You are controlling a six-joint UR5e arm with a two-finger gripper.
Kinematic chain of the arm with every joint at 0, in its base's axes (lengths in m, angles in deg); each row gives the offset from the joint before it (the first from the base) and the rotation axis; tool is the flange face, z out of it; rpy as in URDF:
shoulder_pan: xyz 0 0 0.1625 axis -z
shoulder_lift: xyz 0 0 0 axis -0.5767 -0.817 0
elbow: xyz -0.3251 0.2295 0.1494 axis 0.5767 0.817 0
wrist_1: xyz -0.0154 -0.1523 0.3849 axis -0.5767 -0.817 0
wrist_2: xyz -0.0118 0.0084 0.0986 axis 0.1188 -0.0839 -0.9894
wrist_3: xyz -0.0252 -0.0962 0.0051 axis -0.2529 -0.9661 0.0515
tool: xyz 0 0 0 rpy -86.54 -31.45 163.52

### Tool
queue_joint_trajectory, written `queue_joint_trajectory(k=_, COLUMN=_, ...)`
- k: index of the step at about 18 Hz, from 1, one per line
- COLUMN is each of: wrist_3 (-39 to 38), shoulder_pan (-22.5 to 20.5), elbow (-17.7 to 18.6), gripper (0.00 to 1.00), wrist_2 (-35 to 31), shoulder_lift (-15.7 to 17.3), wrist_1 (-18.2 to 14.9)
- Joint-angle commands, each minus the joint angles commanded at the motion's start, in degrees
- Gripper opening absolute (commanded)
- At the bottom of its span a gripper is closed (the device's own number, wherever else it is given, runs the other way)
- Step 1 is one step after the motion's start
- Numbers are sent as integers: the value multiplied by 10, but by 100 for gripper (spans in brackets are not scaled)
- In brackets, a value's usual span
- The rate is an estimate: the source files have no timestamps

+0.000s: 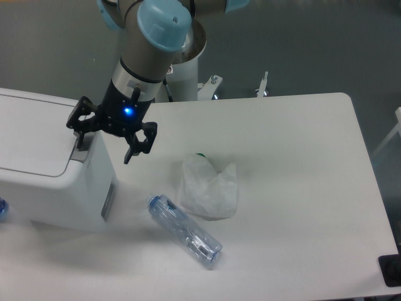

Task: Open the trash can
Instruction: 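Hook the gripper under the lid edge and lower it slightly, then lift the gripper upward to swing the trash can lid open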

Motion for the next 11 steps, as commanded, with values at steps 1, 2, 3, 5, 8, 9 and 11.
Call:
queue_joint_trajectory(k=1, wrist_3=-1, shoulder_pan=-2, elbow=-1, gripper=100, wrist_2=1, shoulder_lift=0, wrist_1=0)
queue_joint_trajectory(k=2, wrist_3=-1, shoulder_pan=-2, elbow=-1, gripper=100, wrist_2=1, shoulder_lift=0, wrist_1=0)
queue_joint_trajectory(k=3, wrist_3=-1, shoulder_pan=-3, elbow=-1, gripper=100, wrist_2=1, shoulder_lift=0, wrist_1=0)
queue_joint_trajectory(k=5, wrist_3=-3, shoulder_pan=-11, elbow=-4, gripper=100, wrist_2=3, shoulder_lift=1, wrist_1=0)
queue_joint_trajectory(k=8, wrist_3=-3, shoulder_pan=-15, elbow=-10, gripper=100, wrist_2=4, shoulder_lift=1, wrist_1=-1)
queue_joint_trajectory(k=9, wrist_3=-4, shoulder_pan=-15, elbow=-12, gripper=100, wrist_2=5, shoulder_lift=1, wrist_1=-1)
queue_joint_trajectory(k=11, wrist_3=-4, shoulder_pan=-15, elbow=-13, gripper=100, wrist_2=6, shoulder_lift=1, wrist_1=-1)
